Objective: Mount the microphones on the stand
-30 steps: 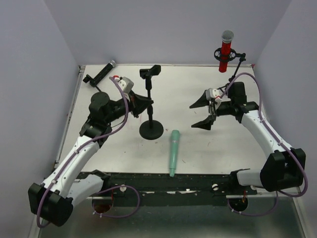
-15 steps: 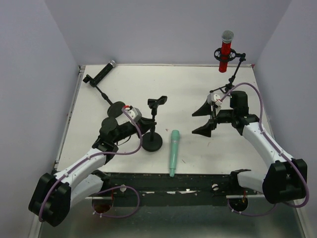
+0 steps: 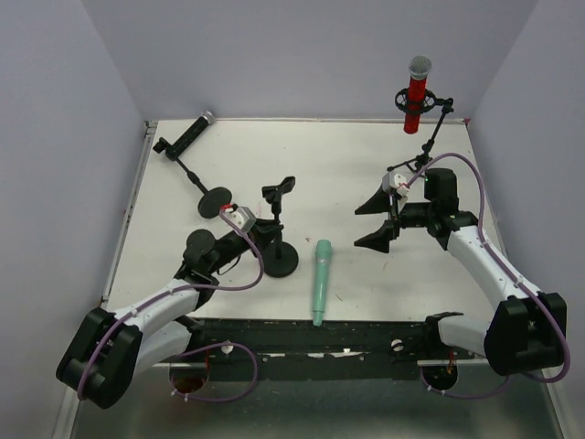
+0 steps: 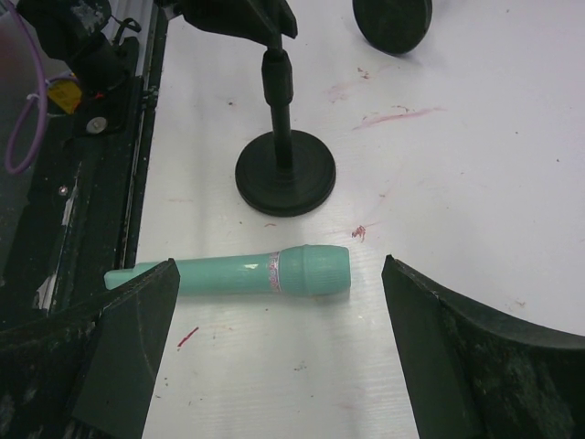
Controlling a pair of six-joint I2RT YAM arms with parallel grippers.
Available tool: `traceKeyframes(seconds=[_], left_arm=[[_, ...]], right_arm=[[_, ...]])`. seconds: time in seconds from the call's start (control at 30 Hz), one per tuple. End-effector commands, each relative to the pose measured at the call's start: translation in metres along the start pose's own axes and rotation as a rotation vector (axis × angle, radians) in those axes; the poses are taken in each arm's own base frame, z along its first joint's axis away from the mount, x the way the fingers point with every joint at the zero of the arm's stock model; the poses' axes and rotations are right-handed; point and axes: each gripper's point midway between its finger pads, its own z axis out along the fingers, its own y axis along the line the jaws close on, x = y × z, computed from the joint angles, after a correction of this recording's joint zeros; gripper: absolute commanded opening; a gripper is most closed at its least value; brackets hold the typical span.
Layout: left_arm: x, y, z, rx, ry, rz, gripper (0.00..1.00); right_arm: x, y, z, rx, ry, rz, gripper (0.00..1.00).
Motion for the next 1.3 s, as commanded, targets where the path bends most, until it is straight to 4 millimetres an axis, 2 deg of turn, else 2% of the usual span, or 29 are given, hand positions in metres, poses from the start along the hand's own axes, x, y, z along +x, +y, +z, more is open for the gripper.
traceKeyframes(seconds=[0.0, 0.27, 0.43, 0.53, 0.57, 0.7, 0.93, 1.13, 1.27], left_arm=[[-0.033, 0.005, 0.000, -0.050, -0.140, 0.040, 0.30], [-0.032, 0.003, -0.011, -0.132, -0.161, 0.022, 0.59], [-0.034, 0.018, -0.029, -0.282, -0.150, -0.067, 0.72], [-0.033, 0.015, -0.045, -0.324, -0.176, -0.222, 0.95], [-0.029, 0.011, -0.050, -0.320, -0.179, -0.285, 0.98], [-0.016, -0.008, -0.065, -0.267, -0.191, -0.442, 0.98], [0.021, -0.040, -0.072, -0.197, -0.026, -0.546, 0.96], [0.049, -0.069, -0.063, -0.193, 0.144, -0.438, 0.94], [0.050, -0.094, -0.053, -0.183, 0.198, -0.308, 0.93]], right_arm=[[0.005, -0.002, 0.001, 0.012, 0.009, -0.010, 1.00], [0.009, -0.004, 0.000, 0.017, 0.020, -0.006, 1.00], [0.011, -0.006, -0.001, 0.025, 0.032, -0.013, 1.00], [0.011, -0.009, -0.003, 0.040, 0.036, -0.013, 1.00], [0.012, -0.010, -0.004, 0.046, 0.039, -0.008, 1.00], [0.011, -0.015, -0.005, 0.066, 0.033, 0.025, 0.99], [0.013, -0.020, -0.006, 0.085, 0.026, 0.060, 0.99], [0.014, -0.023, -0.007, 0.098, 0.027, 0.064, 1.00], [0.015, -0.024, -0.008, 0.106, 0.030, 0.066, 1.00]])
